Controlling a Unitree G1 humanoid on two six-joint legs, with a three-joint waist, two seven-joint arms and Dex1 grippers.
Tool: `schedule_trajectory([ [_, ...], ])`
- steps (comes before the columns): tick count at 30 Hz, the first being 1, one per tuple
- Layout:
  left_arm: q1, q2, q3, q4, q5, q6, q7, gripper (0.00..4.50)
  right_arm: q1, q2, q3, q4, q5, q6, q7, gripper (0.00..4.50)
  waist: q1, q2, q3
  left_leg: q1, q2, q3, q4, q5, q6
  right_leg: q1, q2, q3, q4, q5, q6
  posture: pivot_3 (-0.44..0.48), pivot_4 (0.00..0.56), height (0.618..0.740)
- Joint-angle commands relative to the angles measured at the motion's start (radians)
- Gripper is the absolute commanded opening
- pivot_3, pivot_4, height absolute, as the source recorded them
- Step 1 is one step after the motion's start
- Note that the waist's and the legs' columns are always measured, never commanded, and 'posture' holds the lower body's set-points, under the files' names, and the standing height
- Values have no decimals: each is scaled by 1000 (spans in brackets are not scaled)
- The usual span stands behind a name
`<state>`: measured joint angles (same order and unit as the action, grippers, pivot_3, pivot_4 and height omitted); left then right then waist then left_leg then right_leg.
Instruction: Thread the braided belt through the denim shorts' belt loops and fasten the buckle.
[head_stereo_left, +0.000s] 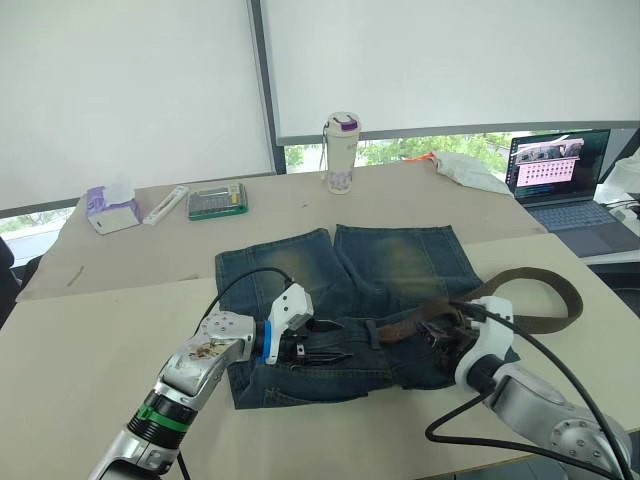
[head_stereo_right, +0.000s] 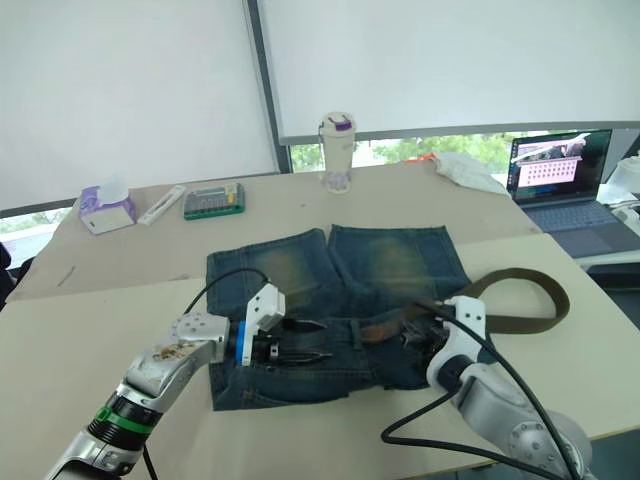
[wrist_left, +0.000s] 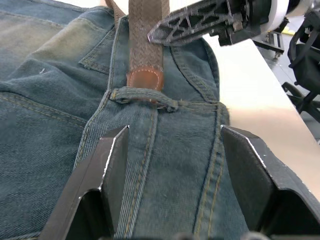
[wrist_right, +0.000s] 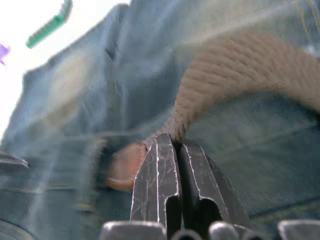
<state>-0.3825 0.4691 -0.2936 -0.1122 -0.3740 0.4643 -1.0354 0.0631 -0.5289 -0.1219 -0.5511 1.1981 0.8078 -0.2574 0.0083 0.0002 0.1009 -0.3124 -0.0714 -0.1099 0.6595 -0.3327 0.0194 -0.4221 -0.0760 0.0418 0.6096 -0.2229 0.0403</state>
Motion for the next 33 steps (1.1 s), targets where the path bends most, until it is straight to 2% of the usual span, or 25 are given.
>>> schedule_trajectory([
  [1,-20,6,-4,-5,16,4,-6,3052,-39,37,53,19,-28,23,50,0,-3,0,0,0,0,0,0,0,0,0,0,0,0,0,0,0,150,740],
  [10,1,21,18,-40,-4,94,17,3052,-102,106,86,79,-65,44,133,0,-3,2,-1,1,0,0,0,0,0,0,0,0,0,0,0,0,150,740],
  [20,-26,-12,110,-82,-163,445,117,3052,-119,218,22,84,4,31,158,0,-18,2,-2,1,0,-1,-1,0,0,-1,0,0,1,0,0,0,150,740],
  [28,-91,-88,213,-47,-279,617,202,3052,-128,224,14,48,41,36,179,0,-19,2,-1,0,0,-1,-1,0,0,-1,0,0,1,0,0,0,150,740],
  [33,-106,-91,249,-28,-323,677,219,3052,-133,226,20,44,42,38,194,0,-20,3,-2,1,0,-1,-1,0,-1,-2,0,0,2,0,0,0,150,740],
])
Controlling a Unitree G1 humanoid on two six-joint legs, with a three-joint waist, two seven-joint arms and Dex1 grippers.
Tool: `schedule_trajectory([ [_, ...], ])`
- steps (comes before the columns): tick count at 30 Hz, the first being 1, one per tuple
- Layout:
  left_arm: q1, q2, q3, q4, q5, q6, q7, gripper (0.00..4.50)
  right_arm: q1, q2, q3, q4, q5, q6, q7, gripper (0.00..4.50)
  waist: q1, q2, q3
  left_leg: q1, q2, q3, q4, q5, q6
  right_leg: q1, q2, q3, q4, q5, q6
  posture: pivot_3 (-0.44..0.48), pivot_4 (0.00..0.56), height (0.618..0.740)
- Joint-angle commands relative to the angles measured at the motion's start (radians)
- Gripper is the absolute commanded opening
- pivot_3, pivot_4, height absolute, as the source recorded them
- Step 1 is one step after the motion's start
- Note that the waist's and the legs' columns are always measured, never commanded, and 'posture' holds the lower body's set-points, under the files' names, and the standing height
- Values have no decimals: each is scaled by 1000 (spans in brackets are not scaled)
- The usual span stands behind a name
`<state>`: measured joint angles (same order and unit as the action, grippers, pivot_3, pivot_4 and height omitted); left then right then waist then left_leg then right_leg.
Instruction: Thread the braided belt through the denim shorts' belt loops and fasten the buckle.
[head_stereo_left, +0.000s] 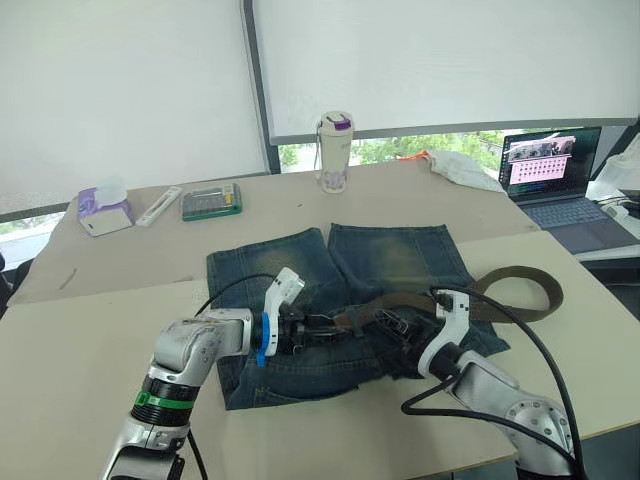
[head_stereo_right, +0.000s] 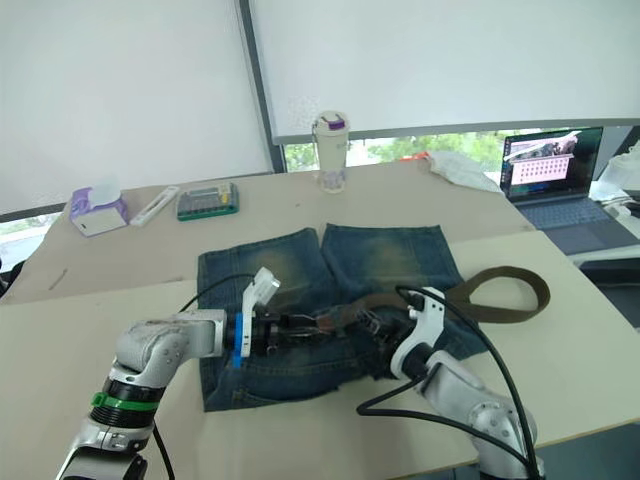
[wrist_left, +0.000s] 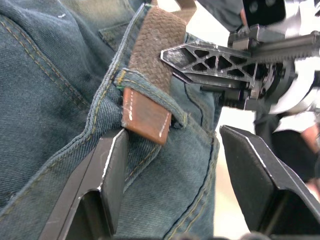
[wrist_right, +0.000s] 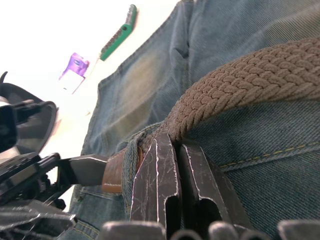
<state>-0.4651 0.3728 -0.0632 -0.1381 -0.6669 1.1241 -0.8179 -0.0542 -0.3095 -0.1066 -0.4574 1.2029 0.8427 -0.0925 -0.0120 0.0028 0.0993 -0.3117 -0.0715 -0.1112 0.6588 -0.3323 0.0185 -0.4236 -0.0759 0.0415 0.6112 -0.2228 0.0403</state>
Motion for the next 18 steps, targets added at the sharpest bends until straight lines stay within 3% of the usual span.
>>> schedule_trajectory([
  [1,-21,9,8,1,-24,17,1,3052,-17,9,6,-50,38,2,34,0,0,0,0,0,0,0,0,0,0,0,0,0,0,0,0,0,150,740],
  [11,-4,19,75,-6,-80,37,18,3052,-30,40,-20,-48,75,-19,46,0,0,0,0,0,0,0,0,0,-1,0,0,0,0,0,0,0,150,740],
  [18,-53,-78,279,81,-266,279,144,3052,-33,43,-20,-41,82,-15,50,0,3,0,0,0,0,0,0,0,0,0,-1,0,0,0,0,0,150,740],
])
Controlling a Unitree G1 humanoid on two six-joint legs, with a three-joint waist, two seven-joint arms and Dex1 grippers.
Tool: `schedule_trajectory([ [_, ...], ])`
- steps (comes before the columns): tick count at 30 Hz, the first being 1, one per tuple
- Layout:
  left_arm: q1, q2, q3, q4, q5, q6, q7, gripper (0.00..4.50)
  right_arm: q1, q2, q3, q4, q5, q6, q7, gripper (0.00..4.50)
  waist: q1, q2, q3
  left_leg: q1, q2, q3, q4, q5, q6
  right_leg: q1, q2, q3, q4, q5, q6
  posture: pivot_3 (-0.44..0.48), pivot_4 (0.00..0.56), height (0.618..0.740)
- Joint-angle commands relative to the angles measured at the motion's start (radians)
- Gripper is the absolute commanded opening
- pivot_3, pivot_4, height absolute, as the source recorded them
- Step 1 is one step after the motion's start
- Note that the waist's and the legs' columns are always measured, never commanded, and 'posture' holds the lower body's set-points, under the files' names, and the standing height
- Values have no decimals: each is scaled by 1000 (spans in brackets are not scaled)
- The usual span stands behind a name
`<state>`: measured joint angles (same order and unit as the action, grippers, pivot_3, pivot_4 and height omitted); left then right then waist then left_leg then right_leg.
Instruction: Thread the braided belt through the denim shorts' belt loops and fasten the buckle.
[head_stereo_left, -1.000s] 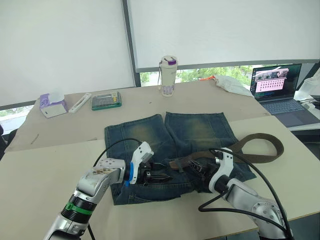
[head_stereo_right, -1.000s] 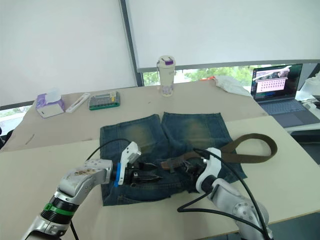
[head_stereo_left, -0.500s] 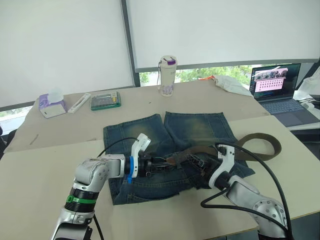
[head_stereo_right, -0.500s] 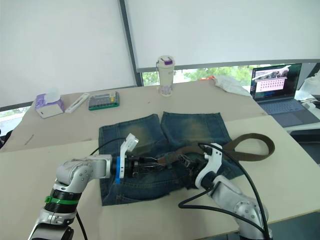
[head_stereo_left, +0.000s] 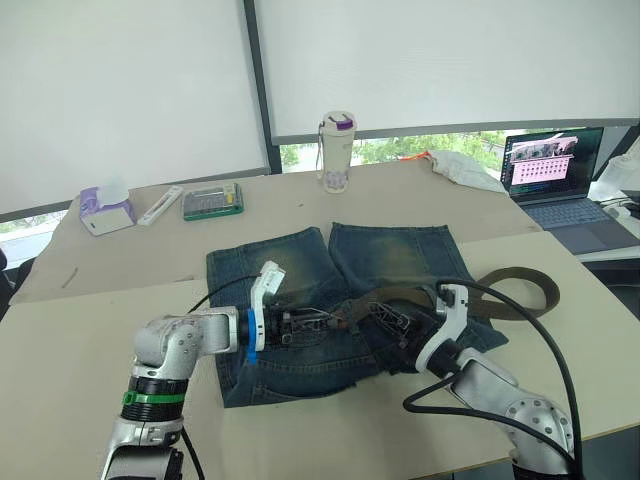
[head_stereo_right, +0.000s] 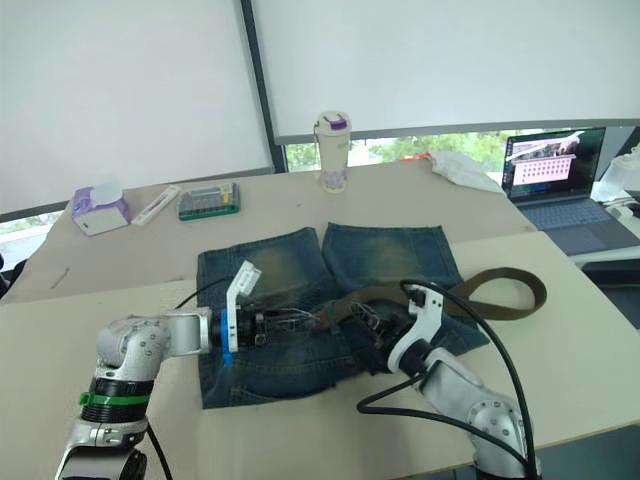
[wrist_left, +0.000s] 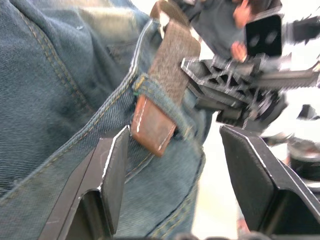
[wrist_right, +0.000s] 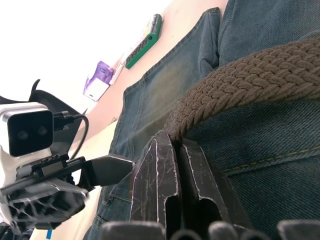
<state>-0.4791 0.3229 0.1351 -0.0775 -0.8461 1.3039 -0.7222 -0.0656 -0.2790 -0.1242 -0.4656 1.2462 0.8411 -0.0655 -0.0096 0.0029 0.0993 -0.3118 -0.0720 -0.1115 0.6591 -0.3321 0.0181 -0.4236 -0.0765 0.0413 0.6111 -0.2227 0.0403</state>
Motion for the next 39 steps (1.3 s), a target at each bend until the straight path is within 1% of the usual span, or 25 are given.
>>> schedule_trajectory([
  [1,-40,-36,91,29,-94,124,67,3052,-23,13,-2,-32,39,-14,23,0,-1,0,0,0,0,0,0,0,0,0,0,0,0,0,0,0,150,740],
  [7,-53,-95,150,89,-103,209,171,3052,-26,21,7,-38,42,-12,19,0,-2,0,0,0,0,0,0,0,0,0,0,0,0,0,0,0,150,740],
  [10,-49,-99,149,93,-86,196,198,3052,-24,23,6,-42,44,-12,17,0,-2,0,0,0,0,0,0,0,-1,0,0,0,0,0,0,0,150,740],
  [15,-80,-122,247,185,-89,210,271,3052,-22,21,4,-41,43,-11,13,0,-2,0,0,0,0,0,0,0,-1,0,0,0,0,0,0,0,150,740],
  [20,-90,-164,276,211,-102,257,310,3052,-24,21,5,-37,40,-10,13,0,1,0,0,0,-1,0,0,0,-1,0,0,0,0,0,0,0,150,740],
  [23,-98,-199,314,217,-116,291,332,3052,-24,21,5,-36,38,-10,12,0,0,0,0,0,-1,0,0,0,-1,0,0,0,0,0,0,0,150,740],
  [28,-98,-208,310,220,-141,311,343,3052,-25,21,9,-33,32,-8,11,0,-2,0,0,0,0,0,0,0,-1,0,0,0,0,0,0,0,150,740],
  [32,-104,-219,309,230,-129,311,350,3052,-26,21,13,-30,29,-6,11,0,0,0,0,0,-1,0,0,0,-1,0,0,0,0,0,0,0,150,740],
  [34,-121,-228,334,258,-149,311,358,3052,-27,21,16,-27,22,-5,10,0,1,0,0,0,-1,0,0,0,-1,0,0,0,0,0,0,0,150,740],
  [39,-131,-217,333,284,-192,311,369,3052,-31,21,20,-9,4,-1,0,0,-1,0,0,0,0,0,0,1,-1,0,0,0,0,0,0,0,150,740],
])
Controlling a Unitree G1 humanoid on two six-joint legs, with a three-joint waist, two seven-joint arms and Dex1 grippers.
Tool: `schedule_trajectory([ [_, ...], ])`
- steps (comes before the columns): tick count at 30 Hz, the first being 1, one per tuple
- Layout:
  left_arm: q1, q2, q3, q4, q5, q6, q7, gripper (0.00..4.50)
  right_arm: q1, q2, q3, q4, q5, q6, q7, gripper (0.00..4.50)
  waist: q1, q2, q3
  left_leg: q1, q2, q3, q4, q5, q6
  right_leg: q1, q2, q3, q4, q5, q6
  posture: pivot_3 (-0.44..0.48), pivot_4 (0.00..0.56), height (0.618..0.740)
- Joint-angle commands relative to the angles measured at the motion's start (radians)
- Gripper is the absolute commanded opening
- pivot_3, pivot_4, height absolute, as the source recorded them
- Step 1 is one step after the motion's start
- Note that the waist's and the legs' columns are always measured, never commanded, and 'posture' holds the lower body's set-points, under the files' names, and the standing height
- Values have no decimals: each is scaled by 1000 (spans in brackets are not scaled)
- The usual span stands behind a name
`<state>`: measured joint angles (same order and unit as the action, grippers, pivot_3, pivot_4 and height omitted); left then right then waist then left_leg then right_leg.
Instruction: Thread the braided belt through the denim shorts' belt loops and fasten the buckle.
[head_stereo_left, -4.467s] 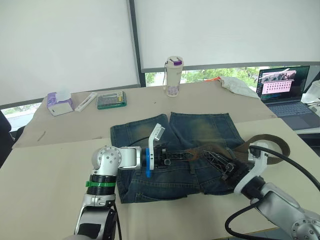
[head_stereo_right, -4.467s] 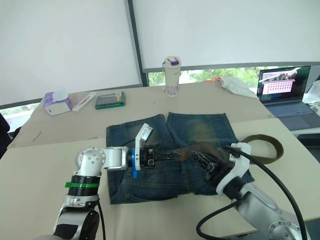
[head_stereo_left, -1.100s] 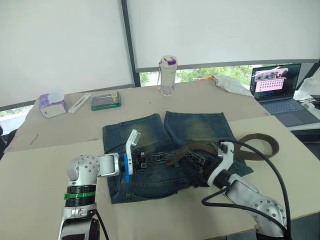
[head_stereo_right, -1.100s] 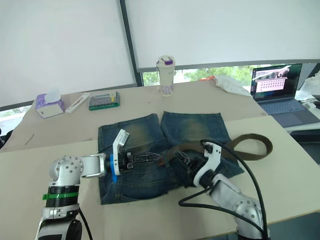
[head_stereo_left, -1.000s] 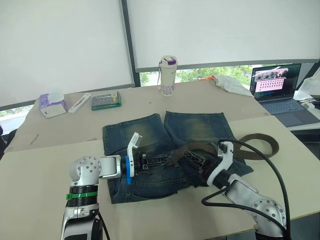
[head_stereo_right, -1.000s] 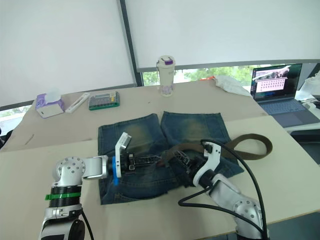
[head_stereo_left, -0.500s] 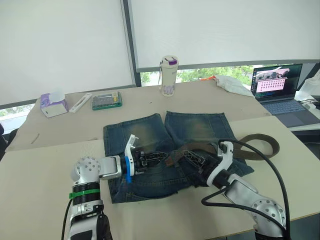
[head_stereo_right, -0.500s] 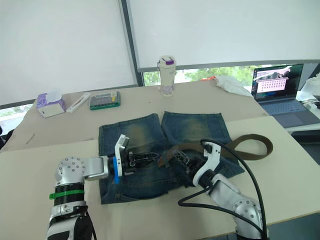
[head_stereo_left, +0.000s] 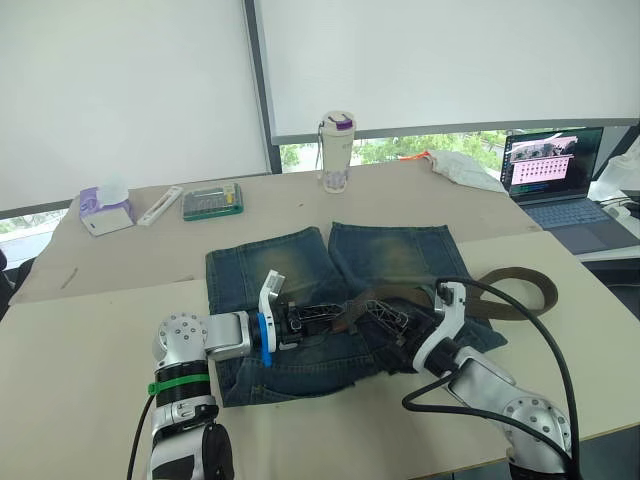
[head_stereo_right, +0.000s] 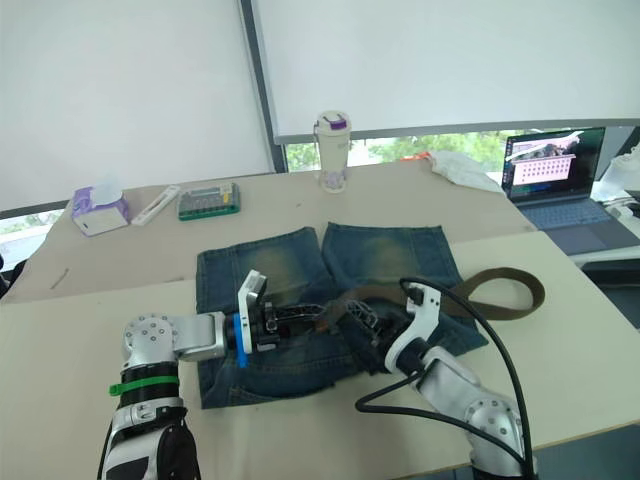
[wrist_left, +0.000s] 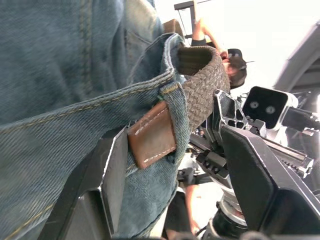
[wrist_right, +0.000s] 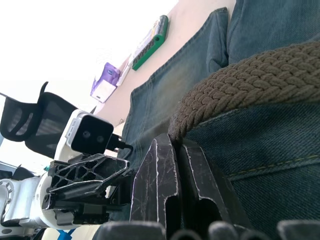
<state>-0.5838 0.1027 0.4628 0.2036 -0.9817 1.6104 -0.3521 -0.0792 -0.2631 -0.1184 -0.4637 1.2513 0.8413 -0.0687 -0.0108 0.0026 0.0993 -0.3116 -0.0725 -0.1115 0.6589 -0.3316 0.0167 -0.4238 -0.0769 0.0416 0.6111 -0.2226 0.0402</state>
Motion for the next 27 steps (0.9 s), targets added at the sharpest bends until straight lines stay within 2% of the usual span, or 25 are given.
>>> schedule_trajectory([
  [1,-26,5,4,6,-63,4,2,3052,-17,5,15,-8,-6,0,2,0,0,0,0,0,0,0,0,0,0,0,0,0,0,0,0,0,150,740],
  [9,-25,4,-19,4,-80,4,19,3052,-19,5,30,3,-43,12,-2,0,0,0,0,0,0,0,0,0,0,0,0,0,0,0,0,0,150,740],
  [12,-20,-10,-29,-8,-48,-2,22,2316,-18,5,35,1,-51,16,-3,0,1,0,0,0,0,0,0,0,0,0,0,0,0,0,0,0,150,740],
  [19,-12,-9,-65,-20,-21,-40,4,20,-16,-20,54,-21,-79,28,25,0,0,0,0,0,0,0,0,0,0,0,0,0,0,0,0,0,150,740],
  [21,-11,-8,-71,-23,-15,-46,-1,20,-17,-42,58,-31,-105,30,29,0,1,0,0,0,0,0,0,0,0,0,0,0,0,0,0,0,150,740],
  [27,-2,5,-83,-38,-10,-59,-18,0,41,-400,51,-289,-277,118,68,2039,15,-2,1,-1,-2,0,1,0,0,0,0,-1,-1,0,0,0,150,740],
])
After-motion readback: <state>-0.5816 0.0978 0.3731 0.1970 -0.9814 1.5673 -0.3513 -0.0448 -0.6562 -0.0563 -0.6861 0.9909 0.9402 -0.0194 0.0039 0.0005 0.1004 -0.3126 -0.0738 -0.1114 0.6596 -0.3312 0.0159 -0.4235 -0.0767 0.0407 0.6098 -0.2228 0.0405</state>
